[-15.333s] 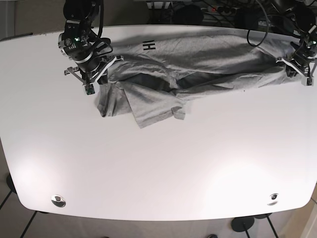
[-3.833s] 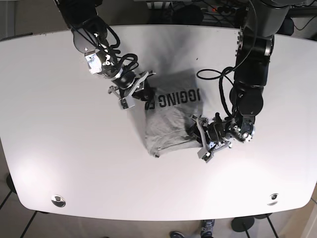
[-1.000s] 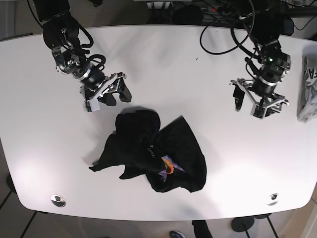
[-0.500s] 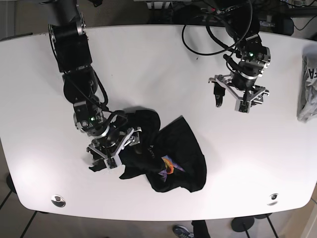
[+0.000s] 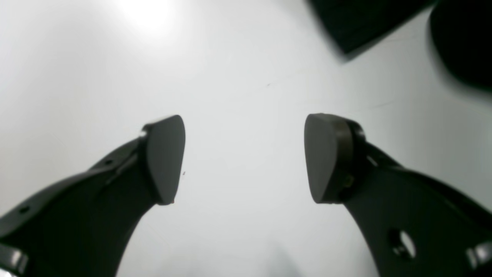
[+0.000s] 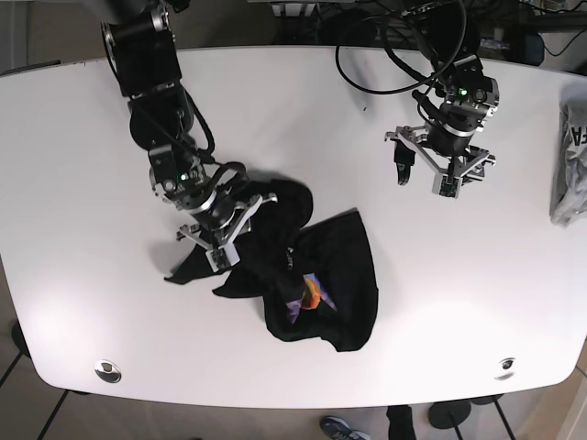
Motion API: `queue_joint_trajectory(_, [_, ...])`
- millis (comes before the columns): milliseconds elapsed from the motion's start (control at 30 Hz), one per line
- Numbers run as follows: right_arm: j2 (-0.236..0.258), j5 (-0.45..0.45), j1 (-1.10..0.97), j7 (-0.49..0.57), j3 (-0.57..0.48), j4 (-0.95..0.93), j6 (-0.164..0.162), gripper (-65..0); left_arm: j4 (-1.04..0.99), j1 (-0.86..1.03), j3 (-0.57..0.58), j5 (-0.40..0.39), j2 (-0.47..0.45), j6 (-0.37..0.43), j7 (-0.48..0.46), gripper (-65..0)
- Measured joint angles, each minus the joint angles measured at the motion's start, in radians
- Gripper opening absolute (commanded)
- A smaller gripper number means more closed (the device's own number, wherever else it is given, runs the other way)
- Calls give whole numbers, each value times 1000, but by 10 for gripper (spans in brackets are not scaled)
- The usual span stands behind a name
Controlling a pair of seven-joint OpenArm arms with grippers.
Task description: Fold the T-shirt properly
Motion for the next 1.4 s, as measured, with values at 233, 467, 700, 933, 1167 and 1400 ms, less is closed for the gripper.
queue_joint_trajectory(233, [-64,-8,-244,-123,42,259,-4,-623,2,45,46,-126,-3,-123,-11,-204])
queue_joint_trajectory(467, [-123,-8,-254,-177,-69,282,-8,-192,2,175,160,-130,-101,-140,0,-206])
queue_joint_trajectory(700, [-125,-10,-108,-183,76,332,-7,-117,1,173,169,-135,-106,-140,-4,-206])
queue_joint_trajectory(933, [-127,-4,227,-229,121,-86,0,-117,0,174,167,-134,-106,-140,-6,-206])
queue_joint_trajectory(1167, [-157,148,375,-143,115,-494,29,-119,-2,174,166,-132,-106,-140,-6,-206])
queue_joint_trajectory(1400, [-154,147,372,13,115,-674,26,-390,-57,172,161,-128,-111,-140,-5,-279])
